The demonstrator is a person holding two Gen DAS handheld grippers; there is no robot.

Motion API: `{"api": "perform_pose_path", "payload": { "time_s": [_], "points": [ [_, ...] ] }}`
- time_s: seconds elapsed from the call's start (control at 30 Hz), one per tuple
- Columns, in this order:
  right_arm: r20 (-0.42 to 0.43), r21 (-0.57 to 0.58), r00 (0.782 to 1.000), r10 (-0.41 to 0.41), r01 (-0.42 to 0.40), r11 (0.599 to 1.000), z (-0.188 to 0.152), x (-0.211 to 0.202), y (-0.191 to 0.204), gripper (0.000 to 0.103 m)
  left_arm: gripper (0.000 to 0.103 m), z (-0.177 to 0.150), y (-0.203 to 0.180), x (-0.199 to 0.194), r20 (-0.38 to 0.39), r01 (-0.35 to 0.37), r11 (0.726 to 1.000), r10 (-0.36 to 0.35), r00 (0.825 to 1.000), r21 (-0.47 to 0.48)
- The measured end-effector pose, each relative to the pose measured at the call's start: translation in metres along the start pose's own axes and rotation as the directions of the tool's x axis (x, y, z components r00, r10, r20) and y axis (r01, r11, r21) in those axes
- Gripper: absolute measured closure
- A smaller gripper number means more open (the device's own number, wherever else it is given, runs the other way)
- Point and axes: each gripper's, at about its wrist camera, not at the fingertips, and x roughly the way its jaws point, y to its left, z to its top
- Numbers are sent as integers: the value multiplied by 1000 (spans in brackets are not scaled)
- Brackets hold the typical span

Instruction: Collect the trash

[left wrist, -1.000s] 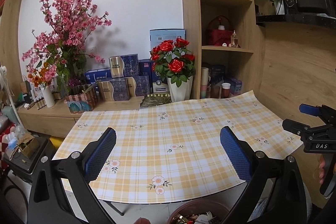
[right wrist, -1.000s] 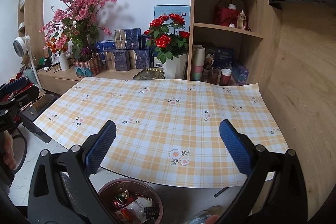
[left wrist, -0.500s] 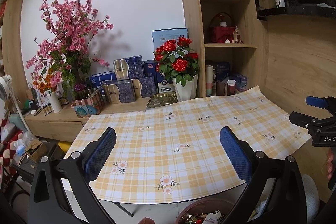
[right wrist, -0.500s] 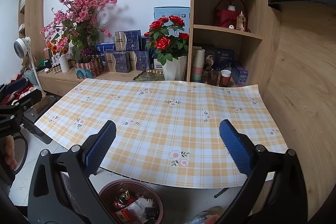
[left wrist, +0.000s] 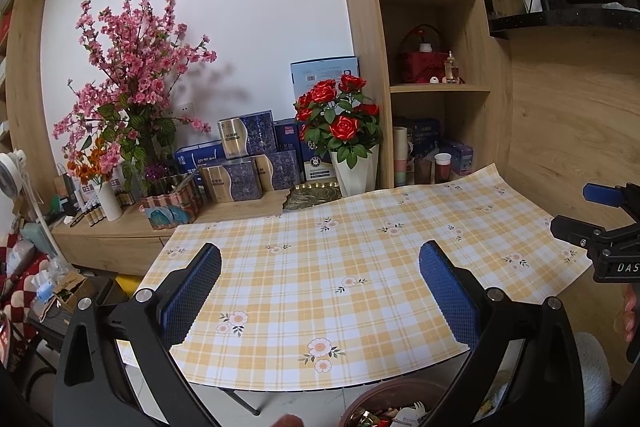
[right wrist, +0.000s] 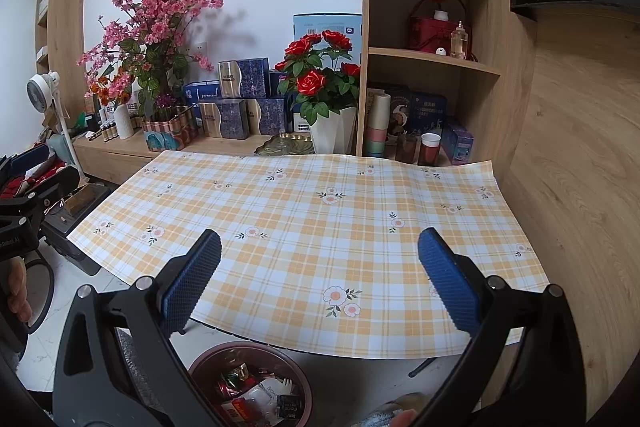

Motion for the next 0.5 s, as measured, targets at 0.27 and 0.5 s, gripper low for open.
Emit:
{"api": "perform_pose_path", "payload": {
  "time_s": [0.27, 0.5],
  "points": [
    [0, 0, 1000, 1, -1, 1000, 0, 1, 0, 6, 6, 3, -2, -1, -2, -9, 1000, 9, 1000, 2],
    [-2, 2, 1000, 0, 0, 1000, 0, 1, -1, 6, 6, 4, 0, 2, -5, -28, 1000, 28, 1000, -9]
  ]
}}
